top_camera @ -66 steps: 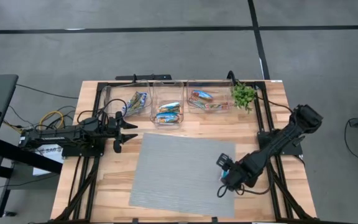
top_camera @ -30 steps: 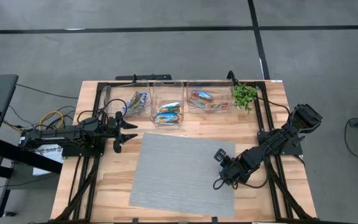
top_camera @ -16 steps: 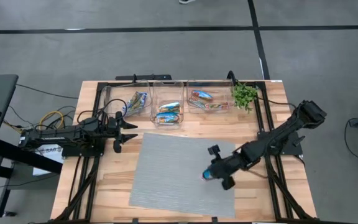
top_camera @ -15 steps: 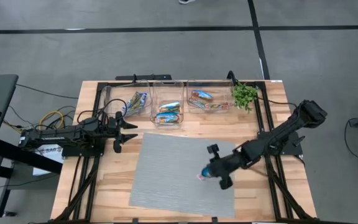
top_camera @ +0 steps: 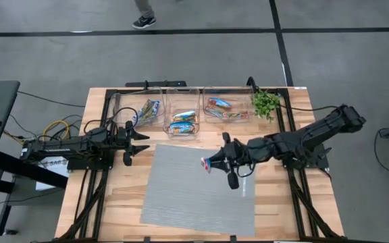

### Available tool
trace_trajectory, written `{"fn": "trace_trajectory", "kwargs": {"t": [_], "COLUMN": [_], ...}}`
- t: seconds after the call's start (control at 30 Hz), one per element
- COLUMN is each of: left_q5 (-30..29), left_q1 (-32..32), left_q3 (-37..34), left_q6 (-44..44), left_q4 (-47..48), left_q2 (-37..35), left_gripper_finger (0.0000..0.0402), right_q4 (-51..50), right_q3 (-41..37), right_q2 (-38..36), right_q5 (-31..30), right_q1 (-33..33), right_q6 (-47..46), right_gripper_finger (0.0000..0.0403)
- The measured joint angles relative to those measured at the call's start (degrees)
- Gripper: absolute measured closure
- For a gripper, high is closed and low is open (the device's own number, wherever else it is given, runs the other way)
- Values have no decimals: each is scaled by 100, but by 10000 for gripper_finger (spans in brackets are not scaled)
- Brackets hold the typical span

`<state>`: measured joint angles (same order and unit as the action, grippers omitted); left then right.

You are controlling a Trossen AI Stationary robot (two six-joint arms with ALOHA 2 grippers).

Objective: Pick and place Granola Bars by type
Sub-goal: Put the red granola bar into the right transparent bin

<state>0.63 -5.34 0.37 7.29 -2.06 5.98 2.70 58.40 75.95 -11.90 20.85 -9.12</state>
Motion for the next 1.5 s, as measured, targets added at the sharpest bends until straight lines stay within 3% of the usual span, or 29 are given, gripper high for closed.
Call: {"fn": "trace_trajectory", "kwargs": {"t": [0.43,0.87,1.13,1.5], "left_q5": [2,2,2,2], "left_q1": [1,0,1,-1], "left_q3": [0,2,1,-1], "left_q6": [-1,0,-2,0], "left_q4": [-1,-1,0,-1], "left_q2": [0,0,0,0], "left_gripper_finger": [219,219,219,219], "right_q4": [65,1188,1221,1096], "right_q3": [73,65,67,67], "right_q2": [182,971,1155,1044], "right_q5": [5,-20,-26,-28], "right_q1": [-508,-2857,-4375,-5243], "right_q6": [109,359,356,262], "right_gripper_finger": [365,365,365,365]}}
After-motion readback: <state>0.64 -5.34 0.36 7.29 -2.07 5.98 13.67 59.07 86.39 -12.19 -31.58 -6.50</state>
